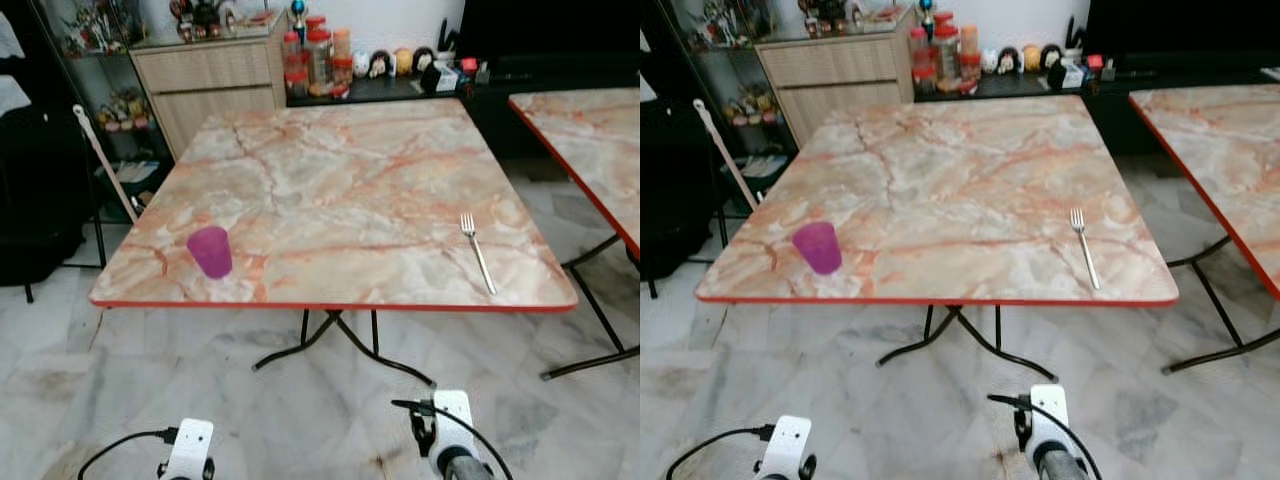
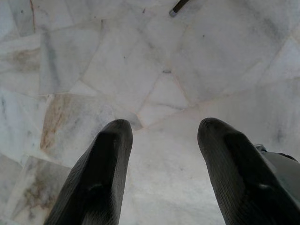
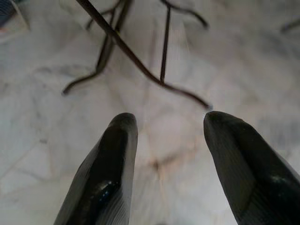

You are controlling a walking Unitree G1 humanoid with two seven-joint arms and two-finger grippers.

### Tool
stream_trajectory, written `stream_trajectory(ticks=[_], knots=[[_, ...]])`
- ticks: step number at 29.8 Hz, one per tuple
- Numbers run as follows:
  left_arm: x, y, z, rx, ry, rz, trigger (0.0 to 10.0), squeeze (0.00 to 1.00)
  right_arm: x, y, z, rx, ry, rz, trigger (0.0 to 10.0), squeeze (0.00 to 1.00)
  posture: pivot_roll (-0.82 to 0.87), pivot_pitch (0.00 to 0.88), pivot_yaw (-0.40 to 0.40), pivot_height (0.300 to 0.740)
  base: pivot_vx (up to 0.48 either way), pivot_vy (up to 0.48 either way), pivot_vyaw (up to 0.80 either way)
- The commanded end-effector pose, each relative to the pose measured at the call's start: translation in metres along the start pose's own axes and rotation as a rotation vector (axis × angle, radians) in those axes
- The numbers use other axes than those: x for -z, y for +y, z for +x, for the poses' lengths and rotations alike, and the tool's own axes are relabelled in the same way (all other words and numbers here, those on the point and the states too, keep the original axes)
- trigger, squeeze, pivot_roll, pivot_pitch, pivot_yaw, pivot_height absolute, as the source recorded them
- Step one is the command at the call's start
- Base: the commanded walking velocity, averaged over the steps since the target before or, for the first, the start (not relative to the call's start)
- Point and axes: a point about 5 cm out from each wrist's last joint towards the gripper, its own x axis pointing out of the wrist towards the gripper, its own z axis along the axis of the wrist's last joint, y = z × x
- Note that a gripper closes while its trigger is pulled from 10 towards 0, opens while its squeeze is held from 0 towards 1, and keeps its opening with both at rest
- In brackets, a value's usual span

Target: Setting the table

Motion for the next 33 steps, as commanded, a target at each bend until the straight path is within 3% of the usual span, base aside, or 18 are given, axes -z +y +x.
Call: stream_trajectory(ticks=[1, 3, 4, 6, 14, 16, 20, 27, 33], knots=[[0.002, 0.003, 0.000, -0.001, 0.004, 0.018, 10.0, 0.00, -0.004, 0.002, 0.001, -0.008, -0.026, -0.014, 10.0, 0.00, 0.03, 0.000, 0.074, 0.740, 0.000, 0.000, 0.00], [0.000, 0.006, 0.000, -0.001, -0.002, 0.025, 10.0, 0.00, -0.036, -0.001, -0.001, -0.046, -0.270, -0.157, 10.0, 0.00, 0.01, 0.003, 0.080, 0.740, 0.000, 0.000, 0.00], [0.000, 0.006, 0.000, -0.001, -0.002, 0.025, 10.0, 0.00, -0.036, -0.001, -0.001, -0.046, -0.270, -0.157, 10.0, 0.00, 0.01, 0.003, 0.080, 0.740, 0.000, 0.000, 0.00], [-0.001, 0.006, 0.001, 0.000, -0.002, 0.029, 10.0, 0.00, -0.056, 0.000, -0.003, -0.061, -0.392, -0.198, 10.0, 0.00, 0.00, 0.016, 0.084, 0.740, 0.000, 0.000, 0.00], [0.002, 0.007, 0.000, -0.004, 0.005, 0.024, 10.0, 0.00, -0.079, 0.002, -0.013, -0.081, -0.534, -0.230, 10.0, 0.00, 0.01, 0.032, 0.082, 0.740, 0.000, 0.000, 0.00], [0.005, 0.008, -0.001, -0.012, 0.010, 0.015, 10.0, 0.00, -0.088, 0.005, -0.027, -0.093, -0.601, -0.240, 10.0, 0.00, 0.01, 0.041, 0.078, 0.740, 0.000, 0.000, 0.00], [0.007, 0.009, -0.002, -0.013, 0.013, 0.014, 10.0, 0.00, -0.102, 0.009, -0.037, -0.096, -0.660, -0.235, 10.0, 0.00, 0.00, 0.046, 0.079, 0.740, 0.000, 0.000, 0.00], [0.001, 0.006, 0.000, -0.012, 0.001, 0.016, 10.0, 0.00, -0.159, 0.020, -0.032, -0.069, -0.778, -0.117, 10.0, 0.00, -0.01, 0.051, 0.088, 0.740, 0.000, 0.000, 0.00], [-0.005, 0.002, 0.002, -0.001, -0.005, 0.013, 10.0, 0.00, -0.194, 0.025, -0.004, -0.003, -0.726, 0.060, 10.0, 0.00, -0.01, 0.039, 0.093, 0.740, 0.000, 0.000, 0.00]])
